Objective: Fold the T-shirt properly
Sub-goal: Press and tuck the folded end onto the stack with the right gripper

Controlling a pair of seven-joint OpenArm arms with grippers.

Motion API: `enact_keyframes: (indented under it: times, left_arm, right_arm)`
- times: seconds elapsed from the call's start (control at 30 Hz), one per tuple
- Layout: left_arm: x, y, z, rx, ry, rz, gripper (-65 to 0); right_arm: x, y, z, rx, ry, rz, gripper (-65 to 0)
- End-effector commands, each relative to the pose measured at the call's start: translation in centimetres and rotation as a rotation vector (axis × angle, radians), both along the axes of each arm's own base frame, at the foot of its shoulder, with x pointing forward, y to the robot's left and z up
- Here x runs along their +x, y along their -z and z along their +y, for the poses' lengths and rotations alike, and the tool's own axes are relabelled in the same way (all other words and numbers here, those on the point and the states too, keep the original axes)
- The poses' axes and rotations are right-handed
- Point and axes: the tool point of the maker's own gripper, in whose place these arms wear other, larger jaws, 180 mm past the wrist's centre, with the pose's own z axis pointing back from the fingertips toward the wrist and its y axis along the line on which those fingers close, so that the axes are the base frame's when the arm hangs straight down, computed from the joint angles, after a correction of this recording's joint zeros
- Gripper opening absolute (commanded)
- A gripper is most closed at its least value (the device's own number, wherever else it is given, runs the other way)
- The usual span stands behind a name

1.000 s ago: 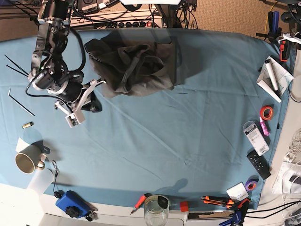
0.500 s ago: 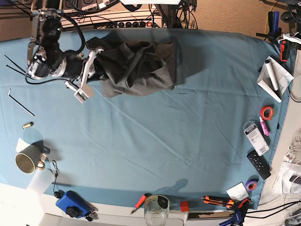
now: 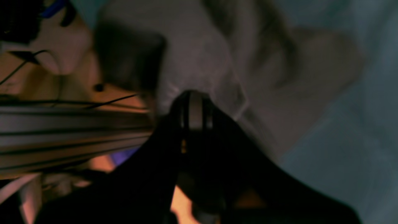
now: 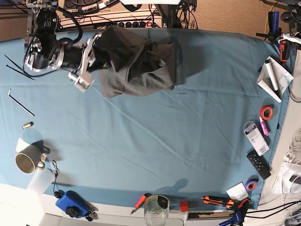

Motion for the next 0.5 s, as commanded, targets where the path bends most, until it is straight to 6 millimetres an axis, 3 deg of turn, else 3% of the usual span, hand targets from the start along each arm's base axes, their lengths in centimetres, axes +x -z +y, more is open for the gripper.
enact_keyframes:
  times: [0.0, 0.27, 0.47]
  left_arm:
    - [0.3, -1.0, 0.2, 0.029, 0.012, -0.026, -65.0]
    - [0.3, -1.0, 0.2, 0.029, 0.012, -0.025, -65.0]
    - [0.3, -1.0, 0.2, 0.029, 0.012, -0.025, -65.0]
  right_arm:
    - [0.2, -1.3, 0.5, 0.053, -0.009, -0.028, -65.0]
    - [-0.6, -2.2, 1.8, 0.138, -0.041, -0.004, -65.0]
    - [-5.9, 0.1, 3.7, 0.099, -0.242, 0.153, -65.0]
